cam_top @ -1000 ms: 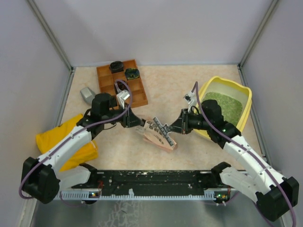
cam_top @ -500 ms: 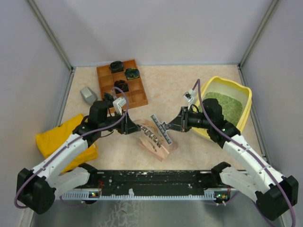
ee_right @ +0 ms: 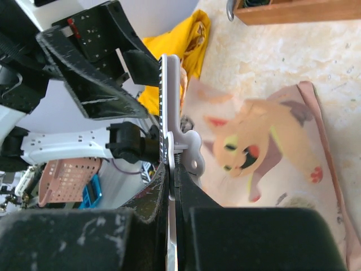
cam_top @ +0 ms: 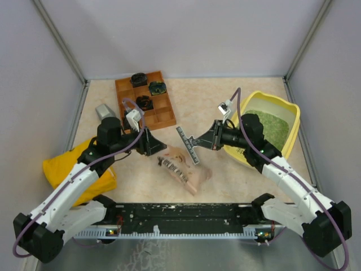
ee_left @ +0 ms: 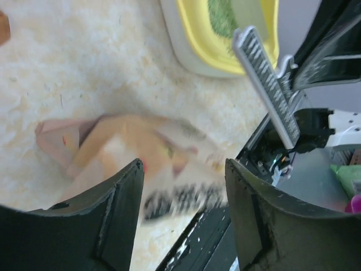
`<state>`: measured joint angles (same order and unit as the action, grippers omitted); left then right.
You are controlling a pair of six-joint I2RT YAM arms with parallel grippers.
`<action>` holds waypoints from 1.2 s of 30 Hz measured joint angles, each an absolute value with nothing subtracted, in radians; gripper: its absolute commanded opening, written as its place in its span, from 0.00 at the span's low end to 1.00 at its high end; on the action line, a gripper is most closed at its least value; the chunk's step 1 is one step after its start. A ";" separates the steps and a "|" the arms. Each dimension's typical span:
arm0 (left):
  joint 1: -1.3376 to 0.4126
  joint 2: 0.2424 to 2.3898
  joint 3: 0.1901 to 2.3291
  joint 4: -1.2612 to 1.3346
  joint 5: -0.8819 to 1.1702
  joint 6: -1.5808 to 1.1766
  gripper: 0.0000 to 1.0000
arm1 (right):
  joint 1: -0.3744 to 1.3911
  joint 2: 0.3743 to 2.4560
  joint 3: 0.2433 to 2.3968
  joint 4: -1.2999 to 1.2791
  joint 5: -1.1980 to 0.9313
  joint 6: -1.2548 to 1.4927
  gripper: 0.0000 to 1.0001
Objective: Fill the litter box with clean litter
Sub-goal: Pick up the clamp at the center of the board.
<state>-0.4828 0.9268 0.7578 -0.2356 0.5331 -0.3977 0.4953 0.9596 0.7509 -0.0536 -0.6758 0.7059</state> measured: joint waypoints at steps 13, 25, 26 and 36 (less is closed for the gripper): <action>-0.483 0.884 0.801 0.081 0.598 -0.625 0.73 | 0.526 1.002 0.757 0.191 -0.684 0.851 0.00; -0.483 0.928 0.782 0.196 0.653 -0.722 0.64 | 0.604 1.062 0.782 0.289 -0.694 0.911 0.00; -0.483 0.928 0.781 0.197 0.654 -0.723 0.62 | 0.606 1.062 0.782 0.294 -0.693 0.913 0.00; -0.483 0.939 0.764 0.213 0.673 -0.761 0.12 | 0.612 1.062 0.779 0.296 -0.693 0.920 0.00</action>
<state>-0.4828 0.9386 0.7635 0.2134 0.6727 -0.7612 0.6125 1.0618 0.7792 0.2958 -0.6933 0.9199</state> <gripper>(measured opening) 0.214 0.018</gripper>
